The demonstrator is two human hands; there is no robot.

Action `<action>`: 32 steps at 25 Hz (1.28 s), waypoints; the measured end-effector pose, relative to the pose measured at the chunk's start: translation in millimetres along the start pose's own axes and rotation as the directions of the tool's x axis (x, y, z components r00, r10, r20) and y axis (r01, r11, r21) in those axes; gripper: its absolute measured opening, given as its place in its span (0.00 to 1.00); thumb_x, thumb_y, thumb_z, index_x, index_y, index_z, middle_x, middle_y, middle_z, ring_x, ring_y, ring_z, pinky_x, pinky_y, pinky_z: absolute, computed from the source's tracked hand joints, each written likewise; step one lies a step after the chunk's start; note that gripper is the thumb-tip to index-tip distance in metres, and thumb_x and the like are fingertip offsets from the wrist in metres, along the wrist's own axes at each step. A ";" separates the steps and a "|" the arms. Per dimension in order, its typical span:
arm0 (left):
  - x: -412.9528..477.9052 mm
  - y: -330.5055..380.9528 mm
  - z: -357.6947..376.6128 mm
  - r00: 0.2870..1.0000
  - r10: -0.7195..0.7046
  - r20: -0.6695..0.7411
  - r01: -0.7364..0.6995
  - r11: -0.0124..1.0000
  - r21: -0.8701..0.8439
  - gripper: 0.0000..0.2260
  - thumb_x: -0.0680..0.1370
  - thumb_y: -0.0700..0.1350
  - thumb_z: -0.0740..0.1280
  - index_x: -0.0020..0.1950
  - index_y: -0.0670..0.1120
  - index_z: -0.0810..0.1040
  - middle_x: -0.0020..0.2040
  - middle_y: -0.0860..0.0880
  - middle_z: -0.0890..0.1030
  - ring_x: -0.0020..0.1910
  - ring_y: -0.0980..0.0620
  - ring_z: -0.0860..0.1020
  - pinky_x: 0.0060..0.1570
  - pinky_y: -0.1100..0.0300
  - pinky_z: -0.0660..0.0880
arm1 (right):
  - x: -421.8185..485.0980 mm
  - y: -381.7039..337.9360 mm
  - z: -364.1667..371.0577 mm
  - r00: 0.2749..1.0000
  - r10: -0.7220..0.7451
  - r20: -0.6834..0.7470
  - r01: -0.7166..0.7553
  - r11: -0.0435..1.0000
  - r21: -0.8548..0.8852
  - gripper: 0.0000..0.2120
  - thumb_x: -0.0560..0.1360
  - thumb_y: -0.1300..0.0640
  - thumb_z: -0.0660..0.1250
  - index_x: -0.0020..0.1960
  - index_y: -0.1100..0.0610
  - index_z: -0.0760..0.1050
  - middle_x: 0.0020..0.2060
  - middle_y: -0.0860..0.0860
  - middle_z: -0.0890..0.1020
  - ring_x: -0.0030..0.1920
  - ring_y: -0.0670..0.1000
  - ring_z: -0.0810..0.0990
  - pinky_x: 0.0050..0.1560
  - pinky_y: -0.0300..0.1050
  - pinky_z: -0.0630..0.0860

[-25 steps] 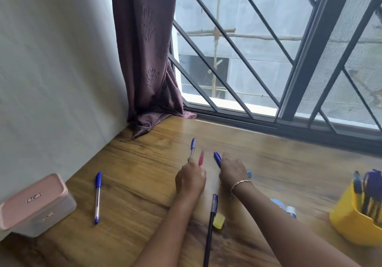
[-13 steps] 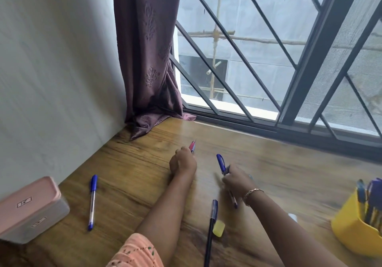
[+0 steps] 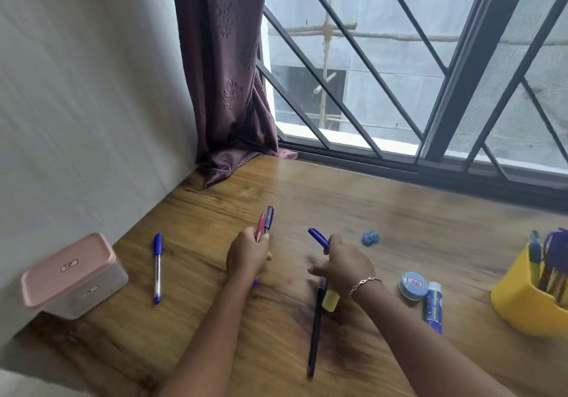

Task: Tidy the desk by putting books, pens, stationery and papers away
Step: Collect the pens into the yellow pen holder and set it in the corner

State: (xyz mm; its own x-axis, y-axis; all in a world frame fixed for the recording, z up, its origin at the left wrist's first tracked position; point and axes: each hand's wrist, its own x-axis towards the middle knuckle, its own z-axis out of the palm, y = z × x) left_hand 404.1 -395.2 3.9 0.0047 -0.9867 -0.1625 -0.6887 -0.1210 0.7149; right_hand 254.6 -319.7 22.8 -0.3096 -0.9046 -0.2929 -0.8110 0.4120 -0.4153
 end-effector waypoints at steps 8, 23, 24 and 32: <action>-11.8 -31.7 -60.2 0.932 -0.092 -0.351 0.177 0.959 0.220 0.13 0.81 0.41 0.58 0.63 0.37 0.70 0.60 0.39 0.75 0.56 0.44 0.77 0.48 0.57 0.73 | -6.3 -9.3 12.7 0.992 -0.047 -0.119 0.038 0.996 -0.080 0.15 0.74 0.52 0.64 0.57 0.56 0.66 0.54 0.55 0.78 0.53 0.56 0.77 0.41 0.42 0.65; -0.6 -40.3 -65.3 0.957 -0.167 -0.237 0.146 0.984 -0.105 0.11 0.79 0.42 0.59 0.56 0.37 0.76 0.44 0.42 0.83 0.43 0.45 0.80 0.41 0.56 0.75 | -17.3 -8.0 -23.0 0.967 -0.028 0.252 -0.181 0.617 0.765 0.07 0.80 0.55 0.57 0.45 0.56 0.68 0.24 0.50 0.76 0.23 0.48 0.79 0.29 0.38 0.68; -13.7 -23.0 -56.5 0.980 -0.162 -0.112 0.114 0.930 -0.350 0.09 0.80 0.41 0.59 0.52 0.38 0.76 0.36 0.46 0.83 0.34 0.49 0.78 0.32 0.60 0.72 | -17.7 -4.4 -23.5 0.964 -0.008 0.267 -0.222 0.538 0.813 0.07 0.80 0.55 0.57 0.46 0.56 0.69 0.25 0.51 0.74 0.22 0.48 0.78 0.29 0.39 0.71; -105.4 68.1 11.4 0.915 0.195 0.352 0.113 0.716 -0.689 0.06 0.82 0.39 0.56 0.51 0.42 0.72 0.36 0.47 0.77 0.37 0.52 0.77 0.33 0.61 0.75 | -40.6 29.8 -50.1 0.988 -0.070 0.135 -0.122 0.163 0.979 0.03 0.75 0.62 0.65 0.48 0.60 0.75 0.33 0.51 0.74 0.27 0.45 0.69 0.22 0.35 0.66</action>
State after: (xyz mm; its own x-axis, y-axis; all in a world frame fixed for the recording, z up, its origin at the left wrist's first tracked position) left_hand 348.4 -298.2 61.9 -0.3851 -0.8886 -0.2493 0.0065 -0.2727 0.9621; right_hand 218.1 -276.2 65.5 -0.1820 -0.9082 -0.3768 0.3913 0.2847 -0.8751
